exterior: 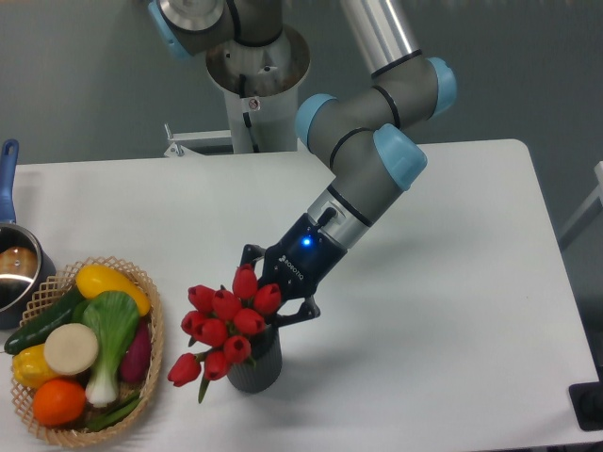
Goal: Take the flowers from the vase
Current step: 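Close the gripper on the tulip stems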
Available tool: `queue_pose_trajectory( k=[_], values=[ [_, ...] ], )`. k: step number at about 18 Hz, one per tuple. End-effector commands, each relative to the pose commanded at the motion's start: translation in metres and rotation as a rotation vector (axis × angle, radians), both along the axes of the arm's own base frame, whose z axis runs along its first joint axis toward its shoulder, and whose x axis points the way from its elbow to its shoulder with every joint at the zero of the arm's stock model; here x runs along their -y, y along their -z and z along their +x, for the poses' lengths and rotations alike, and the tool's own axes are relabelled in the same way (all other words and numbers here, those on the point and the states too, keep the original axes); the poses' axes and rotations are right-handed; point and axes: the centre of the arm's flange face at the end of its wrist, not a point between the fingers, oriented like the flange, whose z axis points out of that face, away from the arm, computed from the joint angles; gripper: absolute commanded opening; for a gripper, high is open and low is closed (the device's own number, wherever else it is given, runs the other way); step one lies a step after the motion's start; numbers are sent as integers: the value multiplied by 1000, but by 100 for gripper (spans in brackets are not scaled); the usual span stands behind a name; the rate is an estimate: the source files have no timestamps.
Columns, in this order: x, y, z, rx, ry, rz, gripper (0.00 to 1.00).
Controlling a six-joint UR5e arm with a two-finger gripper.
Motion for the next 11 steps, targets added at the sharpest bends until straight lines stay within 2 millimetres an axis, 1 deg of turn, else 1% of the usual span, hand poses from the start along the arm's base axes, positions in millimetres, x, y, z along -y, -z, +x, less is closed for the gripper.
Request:
queue_pose_trajectory(
  k=[4, 8, 11],
  values=[
    [1, -6, 1, 19, -16, -2, 0],
    [6, -34, 4, 41, -57, 1, 0],
    [9, -62, -6, 82, -104, 21, 0]
  ],
)
